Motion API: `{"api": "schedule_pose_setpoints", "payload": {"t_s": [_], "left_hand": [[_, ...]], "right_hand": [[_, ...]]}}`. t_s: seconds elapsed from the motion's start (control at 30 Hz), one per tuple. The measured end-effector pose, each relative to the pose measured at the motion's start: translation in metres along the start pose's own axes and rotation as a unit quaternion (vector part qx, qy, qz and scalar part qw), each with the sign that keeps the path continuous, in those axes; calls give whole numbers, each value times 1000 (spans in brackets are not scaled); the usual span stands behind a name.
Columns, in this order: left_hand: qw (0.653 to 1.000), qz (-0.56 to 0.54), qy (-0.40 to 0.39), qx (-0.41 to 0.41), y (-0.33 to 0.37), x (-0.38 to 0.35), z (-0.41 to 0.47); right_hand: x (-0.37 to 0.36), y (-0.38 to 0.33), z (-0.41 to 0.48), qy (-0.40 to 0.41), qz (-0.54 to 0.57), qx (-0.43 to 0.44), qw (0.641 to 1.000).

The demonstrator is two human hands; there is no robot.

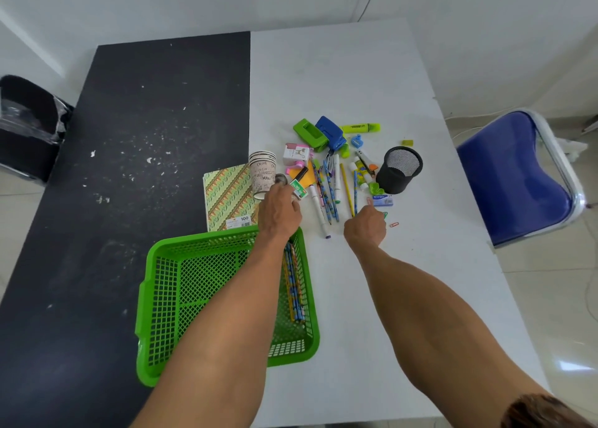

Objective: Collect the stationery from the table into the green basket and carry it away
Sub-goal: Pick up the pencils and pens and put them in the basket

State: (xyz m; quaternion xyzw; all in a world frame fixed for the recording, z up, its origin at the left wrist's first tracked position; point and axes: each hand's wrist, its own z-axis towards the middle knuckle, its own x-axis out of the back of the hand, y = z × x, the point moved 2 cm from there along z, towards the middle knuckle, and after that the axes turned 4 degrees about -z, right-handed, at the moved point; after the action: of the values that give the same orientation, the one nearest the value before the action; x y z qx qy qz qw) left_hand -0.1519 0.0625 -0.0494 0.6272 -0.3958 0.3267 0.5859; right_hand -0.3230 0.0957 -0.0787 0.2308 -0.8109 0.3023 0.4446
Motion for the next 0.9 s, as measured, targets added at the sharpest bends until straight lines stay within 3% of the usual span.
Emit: {"api": "schedule_pose_setpoints", "payload": {"t_s": [0.4, 0.63, 0.9], "left_hand": [[999, 31, 24, 36, -22, 65, -54], [998, 35, 30, 36, -37, 82, -81], [999, 34, 12, 27, -66, 81, -102]], "right_hand": [[12, -58, -123, 100, 55, 186, 976], [-27, -47, -195, 76, -37, 278, 957], [-81, -5, -219, 10, -161, 241, 957]]}}
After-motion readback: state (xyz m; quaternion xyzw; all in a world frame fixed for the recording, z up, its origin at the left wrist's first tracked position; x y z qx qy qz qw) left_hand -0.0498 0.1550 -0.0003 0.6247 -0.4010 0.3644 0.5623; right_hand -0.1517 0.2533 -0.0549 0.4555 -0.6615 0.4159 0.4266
